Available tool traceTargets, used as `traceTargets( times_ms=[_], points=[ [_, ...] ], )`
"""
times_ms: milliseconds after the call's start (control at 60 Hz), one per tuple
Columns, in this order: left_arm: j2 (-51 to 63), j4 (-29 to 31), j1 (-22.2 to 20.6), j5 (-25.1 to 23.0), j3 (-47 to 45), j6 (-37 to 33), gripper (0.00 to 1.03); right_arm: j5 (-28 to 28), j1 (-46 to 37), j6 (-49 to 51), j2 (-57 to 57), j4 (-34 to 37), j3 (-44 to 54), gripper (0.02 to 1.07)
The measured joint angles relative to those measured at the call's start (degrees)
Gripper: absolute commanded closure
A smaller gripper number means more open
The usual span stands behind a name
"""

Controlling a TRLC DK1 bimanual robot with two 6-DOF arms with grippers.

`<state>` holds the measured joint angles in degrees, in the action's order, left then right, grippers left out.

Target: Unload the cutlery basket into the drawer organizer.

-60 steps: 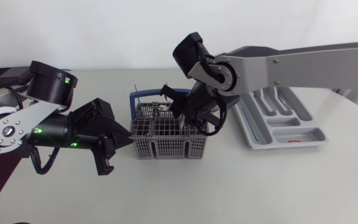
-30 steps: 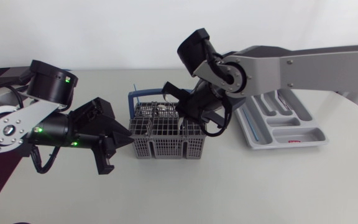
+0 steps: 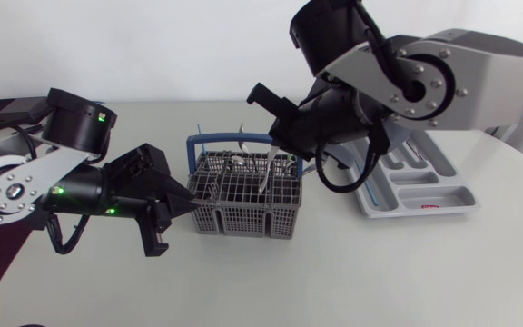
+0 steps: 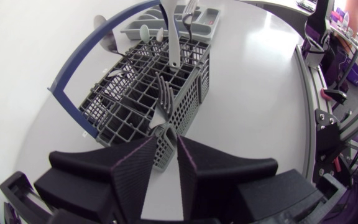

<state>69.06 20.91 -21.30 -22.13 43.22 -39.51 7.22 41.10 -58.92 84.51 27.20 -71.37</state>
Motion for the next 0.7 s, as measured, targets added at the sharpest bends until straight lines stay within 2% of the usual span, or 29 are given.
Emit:
traceTargets(
  times_ms=[267, 483, 583, 700],
  points=[
    [0.0, 0.3, -0.6, 0.4, 0.1, 0.0, 0.63, 6.4, 3.1, 4.0, -9.6, 1.9, 3.0, 1.01],
    [-0.6, 0.7, -0.6, 1.3, 0.4, 0.0, 0.63, 6.8, 3.0, 9.5, -22.0, 11.0, 3.1, 1.01],
    [-1.8, 1.4, -0.6, 1.5, 0.4, 0.0, 0.63, 7.2, 1.1, 14.2, -27.2, 16.5, 3.7, 1.01],
    [-3.4, 1.6, -0.6, 1.6, 0.4, 0.0, 0.63, 7.2, -5.9, 21.5, -33.0, 19.6, 6.6, 1.01]
  ],
)
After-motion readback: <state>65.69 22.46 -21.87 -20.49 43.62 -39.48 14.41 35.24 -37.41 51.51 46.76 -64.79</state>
